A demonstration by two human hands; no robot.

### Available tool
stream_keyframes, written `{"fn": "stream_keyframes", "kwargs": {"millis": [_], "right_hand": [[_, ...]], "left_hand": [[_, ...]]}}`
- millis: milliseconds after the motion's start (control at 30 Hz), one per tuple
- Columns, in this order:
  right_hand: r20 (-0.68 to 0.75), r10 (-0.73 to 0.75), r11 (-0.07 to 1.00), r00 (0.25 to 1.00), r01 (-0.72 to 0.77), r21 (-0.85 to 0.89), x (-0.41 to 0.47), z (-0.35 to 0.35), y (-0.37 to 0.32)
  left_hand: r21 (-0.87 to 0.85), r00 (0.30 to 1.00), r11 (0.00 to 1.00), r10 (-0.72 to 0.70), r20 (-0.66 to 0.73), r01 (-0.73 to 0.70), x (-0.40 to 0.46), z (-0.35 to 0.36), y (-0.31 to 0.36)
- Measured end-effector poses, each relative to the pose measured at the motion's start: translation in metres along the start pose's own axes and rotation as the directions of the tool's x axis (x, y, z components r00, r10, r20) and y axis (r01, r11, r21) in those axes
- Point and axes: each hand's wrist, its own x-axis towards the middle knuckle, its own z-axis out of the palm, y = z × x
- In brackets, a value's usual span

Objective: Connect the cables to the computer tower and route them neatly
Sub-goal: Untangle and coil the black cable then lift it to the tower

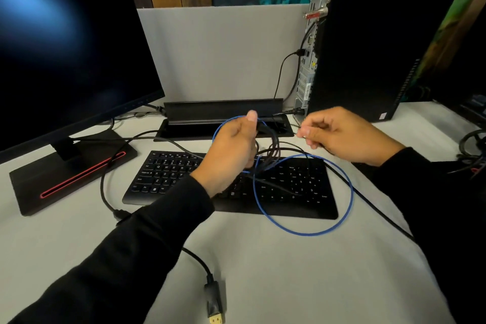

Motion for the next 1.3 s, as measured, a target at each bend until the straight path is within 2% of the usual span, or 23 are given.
{"fn": "stream_keyframes", "kwargs": {"millis": [100, 200, 267, 333, 467, 567, 700, 800, 900, 1000, 1133, 1300], "right_hand": [[-0.082, 0.053, 0.993, 0.995, -0.06, -0.096, 0.017, -0.016, 0.004], [-0.278, 0.052, 0.975, 0.959, -0.109, -0.193, 0.039, -0.031, 0.011], [-0.417, 0.048, 0.956, 0.908, -0.162, -0.243, 0.056, -0.038, 0.018], [-0.475, 0.091, 0.945, 0.875, -0.227, -0.237, 0.071, -0.044, 0.027], [-0.411, 0.15, 0.889, 0.899, -0.304, -0.341, 0.092, -0.05, 0.052], [-0.42, 0.207, 0.917, 0.883, -0.325, -0.23, 0.097, -0.046, 0.065], [-0.473, 0.159, 0.981, 0.867, -0.191, -0.02, 0.103, -0.032, 0.054], [-0.423, 0.032, 0.999, 0.906, -0.041, -0.012, 0.111, -0.025, 0.036], [-0.36, -0.045, 0.993, 0.932, 0.002, -0.118, 0.118, -0.023, 0.02], [-0.287, -0.179, 0.947, 0.941, 0.086, -0.309, 0.131, -0.026, 0.005], [-0.228, -0.343, 0.837, 0.911, 0.187, -0.514, 0.155, -0.033, -0.017], [-0.122, -0.32, 0.768, 0.94, 0.182, -0.614, 0.185, -0.042, -0.036]], "left_hand": [[0.071, 0.992, 0.989, 0.128, 0.006, -0.128, 0.033, 0.005, 0.013], [0.306, 0.964, 0.916, 0.263, 0.023, -0.258, 0.08, 0.005, 0.022], [0.415, 0.952, 0.863, 0.306, 0.023, -0.287, 0.112, 0.001, 0.023], [0.416, 0.951, 0.868, 0.307, -0.025, -0.269, 0.14, -0.004, 0.02], [0.379, 0.954, 0.903, 0.269, -0.131, -0.202, 0.169, -0.017, 0.002], [0.357, 0.968, 0.921, 0.217, -0.127, -0.159, 0.174, -0.023, -0.019], [0.452, 0.983, 0.888, 0.152, -0.103, -0.09, 0.177, -0.02, -0.04], [0.509, 0.988, 0.855, 0.147, -0.05, -0.101, 0.179, -0.012, -0.046], [0.629, 0.978, 0.761, 0.206, -0.003, -0.159, 0.183, -0.005, -0.048], [0.657, 0.963, 0.729, 0.27, -0.014, -0.195, 0.191, 0.0, -0.042], [0.649, 0.959, 0.736, 0.281, -0.035, -0.192, 0.2, -0.002, -0.033], [0.575, 0.965, 0.809, 0.232, -0.12, -0.122, 0.208, -0.009, -0.033]]}}
